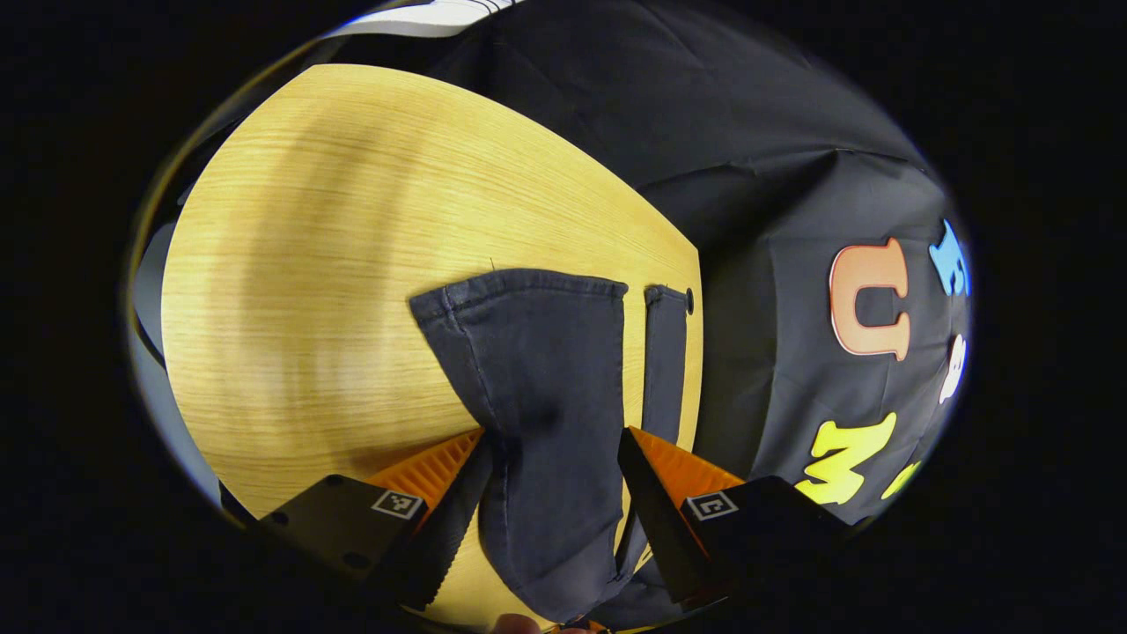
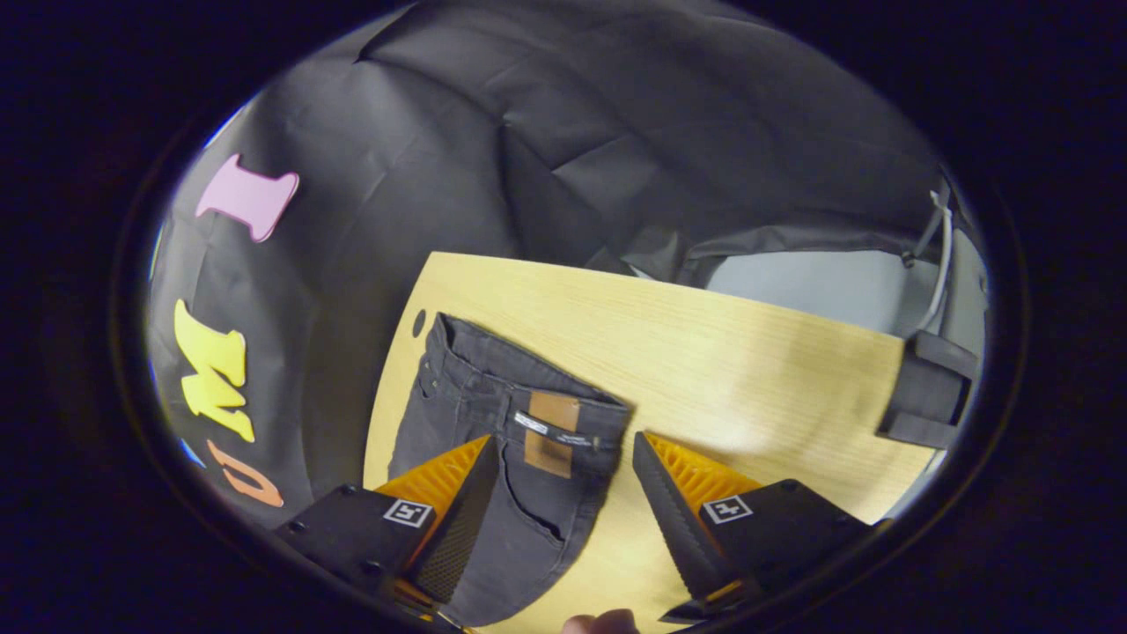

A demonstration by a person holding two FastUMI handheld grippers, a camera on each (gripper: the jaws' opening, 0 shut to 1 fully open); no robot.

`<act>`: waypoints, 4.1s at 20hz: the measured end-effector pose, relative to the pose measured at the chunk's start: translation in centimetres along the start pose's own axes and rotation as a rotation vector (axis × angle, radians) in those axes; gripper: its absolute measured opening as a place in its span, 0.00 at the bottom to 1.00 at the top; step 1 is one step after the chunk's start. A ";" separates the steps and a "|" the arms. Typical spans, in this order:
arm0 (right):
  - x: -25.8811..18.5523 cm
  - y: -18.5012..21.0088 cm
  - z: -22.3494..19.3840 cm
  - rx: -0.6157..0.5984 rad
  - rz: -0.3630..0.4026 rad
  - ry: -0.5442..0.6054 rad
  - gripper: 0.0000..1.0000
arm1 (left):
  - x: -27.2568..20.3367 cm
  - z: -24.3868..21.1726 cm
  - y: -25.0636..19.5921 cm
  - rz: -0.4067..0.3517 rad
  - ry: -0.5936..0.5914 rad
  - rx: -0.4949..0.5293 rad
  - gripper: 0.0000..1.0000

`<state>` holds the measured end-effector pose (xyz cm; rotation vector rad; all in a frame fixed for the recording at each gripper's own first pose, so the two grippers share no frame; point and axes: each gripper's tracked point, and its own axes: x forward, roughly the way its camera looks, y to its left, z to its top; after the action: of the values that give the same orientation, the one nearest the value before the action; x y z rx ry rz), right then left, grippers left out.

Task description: Grasp the waist and the cuffs of the jeans and fold them to make the two legs overlap; first hold the waist and fold one-third of the jeans toward the cuffs, then hold the cuffs and fold the remaining one-third in the same direction to finish folding.

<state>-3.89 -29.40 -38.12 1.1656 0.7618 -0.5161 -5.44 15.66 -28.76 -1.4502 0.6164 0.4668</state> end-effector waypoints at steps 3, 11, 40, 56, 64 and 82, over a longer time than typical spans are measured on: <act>0.4 0.3 -0.1 -0.046 0.001 0.026 0.95 | 0.5 -0.1 -0.3 0.010 0.013 0.018 0.93; 1.0 -1.1 0.1 -0.102 -0.199 -0.010 0.35 | 1.8 -0.3 0.6 0.076 0.057 0.029 0.70; -1.4 10.6 3.1 0.077 0.018 0.103 0.01 | 2.0 -0.2 -13.2 0.121 0.238 0.303 0.04; 9.8 20.2 7.6 -0.004 0.055 0.124 0.01 | 14.1 1.4 -22.0 0.233 0.321 0.514 0.04; 15.9 20.4 7.3 -0.055 0.042 0.127 0.01 | 20.9 1.2 -19.2 0.338 0.364 0.579 0.04; 9.7 25.6 6.0 -0.091 0.203 0.088 0.77 | 14.7 -1.2 -26.9 0.217 0.364 0.716 0.69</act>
<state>22.27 -26.53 -28.46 1.1716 0.7251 -0.2604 22.79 11.26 -17.61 -0.7831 1.1075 0.1126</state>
